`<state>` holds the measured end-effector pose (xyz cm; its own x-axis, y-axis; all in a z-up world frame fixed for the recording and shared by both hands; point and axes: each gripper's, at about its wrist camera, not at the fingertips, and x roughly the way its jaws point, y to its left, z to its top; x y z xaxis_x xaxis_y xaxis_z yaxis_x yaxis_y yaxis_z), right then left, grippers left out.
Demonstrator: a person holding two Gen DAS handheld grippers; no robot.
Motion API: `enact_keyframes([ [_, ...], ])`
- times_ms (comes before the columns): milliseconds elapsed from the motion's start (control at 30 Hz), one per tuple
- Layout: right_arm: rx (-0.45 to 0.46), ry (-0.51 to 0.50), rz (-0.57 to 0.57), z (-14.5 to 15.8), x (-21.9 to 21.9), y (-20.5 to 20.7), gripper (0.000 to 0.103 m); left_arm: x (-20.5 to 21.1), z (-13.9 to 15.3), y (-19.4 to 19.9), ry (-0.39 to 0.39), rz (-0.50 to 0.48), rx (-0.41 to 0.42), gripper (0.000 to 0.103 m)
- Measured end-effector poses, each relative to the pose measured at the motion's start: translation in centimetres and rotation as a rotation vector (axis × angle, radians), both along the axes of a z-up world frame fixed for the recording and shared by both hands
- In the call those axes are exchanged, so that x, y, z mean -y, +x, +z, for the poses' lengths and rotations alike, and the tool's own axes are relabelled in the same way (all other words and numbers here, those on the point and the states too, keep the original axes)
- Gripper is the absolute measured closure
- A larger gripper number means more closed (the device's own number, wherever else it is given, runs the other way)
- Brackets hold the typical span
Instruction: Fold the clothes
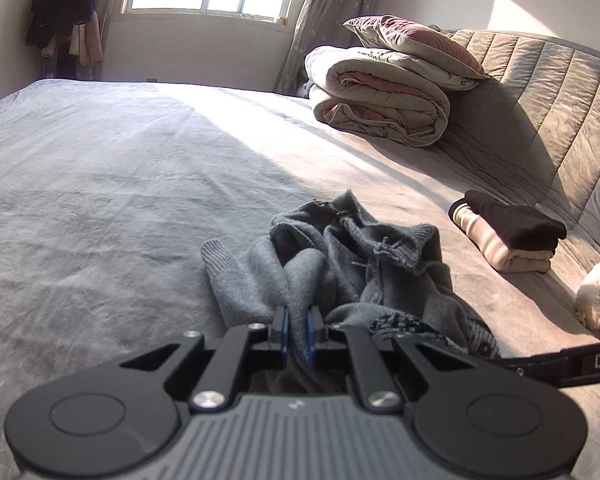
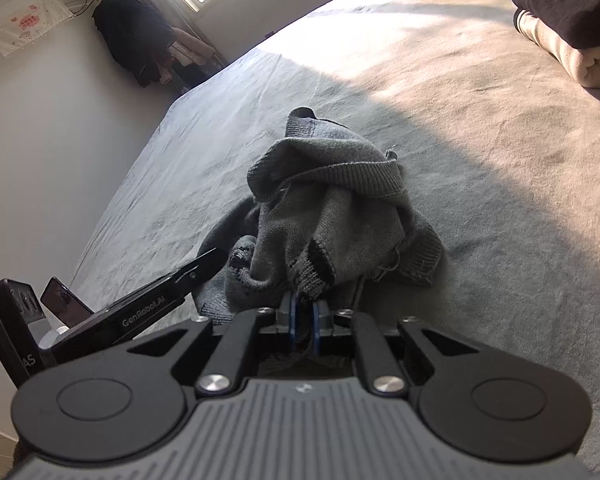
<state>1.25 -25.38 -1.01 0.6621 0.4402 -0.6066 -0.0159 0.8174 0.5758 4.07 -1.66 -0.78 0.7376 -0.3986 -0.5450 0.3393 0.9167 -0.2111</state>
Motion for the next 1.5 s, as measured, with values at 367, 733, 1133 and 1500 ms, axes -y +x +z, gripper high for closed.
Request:
enact_keyframes([
  [367, 0.102, -0.006, -0.002, 2.5, -0.2, 0.0, 0.092, -1.3, 1.2, -5.0, -0.001, -0.117, -0.014, 0.095],
  [733, 0.159, 0.042, 0.061, 4.7, -2.4, -0.6, 0.092, -3.8, 3.3, -9.8, -0.036, -0.219, -0.047, 0.095],
  [1133, 0.124, -0.038, -0.005, 3.7, -1.9, -0.1, 0.087, -6.6, 0.2, -11.2, 0.031, -0.244, -0.148, 0.062],
  [1500, -0.121, 0.018, -0.202, -2.1, 1.2, 2.5, 0.053, -7.4, 1.0, -5.9, -0.201, -0.1, -0.175, 0.036],
])
